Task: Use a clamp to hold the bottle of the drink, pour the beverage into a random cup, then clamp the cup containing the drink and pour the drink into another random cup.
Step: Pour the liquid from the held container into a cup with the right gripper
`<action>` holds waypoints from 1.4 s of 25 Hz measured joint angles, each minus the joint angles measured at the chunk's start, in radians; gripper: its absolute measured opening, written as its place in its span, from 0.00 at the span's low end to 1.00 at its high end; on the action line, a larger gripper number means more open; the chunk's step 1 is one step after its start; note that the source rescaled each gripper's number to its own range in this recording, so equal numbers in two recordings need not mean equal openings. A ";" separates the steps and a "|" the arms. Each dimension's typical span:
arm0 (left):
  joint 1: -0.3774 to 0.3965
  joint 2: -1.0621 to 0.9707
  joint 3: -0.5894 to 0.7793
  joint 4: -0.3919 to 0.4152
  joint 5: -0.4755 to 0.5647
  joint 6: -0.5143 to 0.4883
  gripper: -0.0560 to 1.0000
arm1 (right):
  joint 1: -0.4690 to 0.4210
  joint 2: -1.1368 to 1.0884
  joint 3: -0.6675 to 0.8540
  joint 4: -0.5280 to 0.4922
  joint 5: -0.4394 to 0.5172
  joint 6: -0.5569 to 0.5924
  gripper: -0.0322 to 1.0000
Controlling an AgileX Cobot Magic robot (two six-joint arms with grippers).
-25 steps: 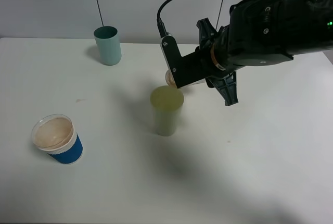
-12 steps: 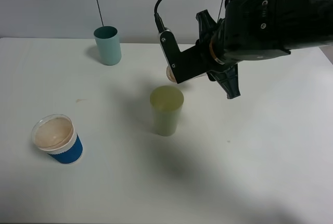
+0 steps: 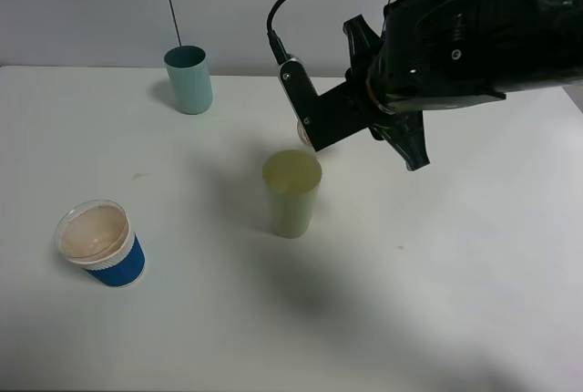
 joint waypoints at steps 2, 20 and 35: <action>0.000 0.000 0.000 0.000 0.000 0.000 0.88 | 0.001 0.000 -0.004 0.000 0.018 0.000 0.04; 0.000 0.000 0.000 0.000 0.000 0.000 0.88 | 0.043 0.036 -0.056 -0.026 0.040 0.013 0.04; 0.000 0.000 0.000 0.000 0.000 0.000 0.88 | 0.052 0.036 -0.057 -0.065 0.074 0.013 0.04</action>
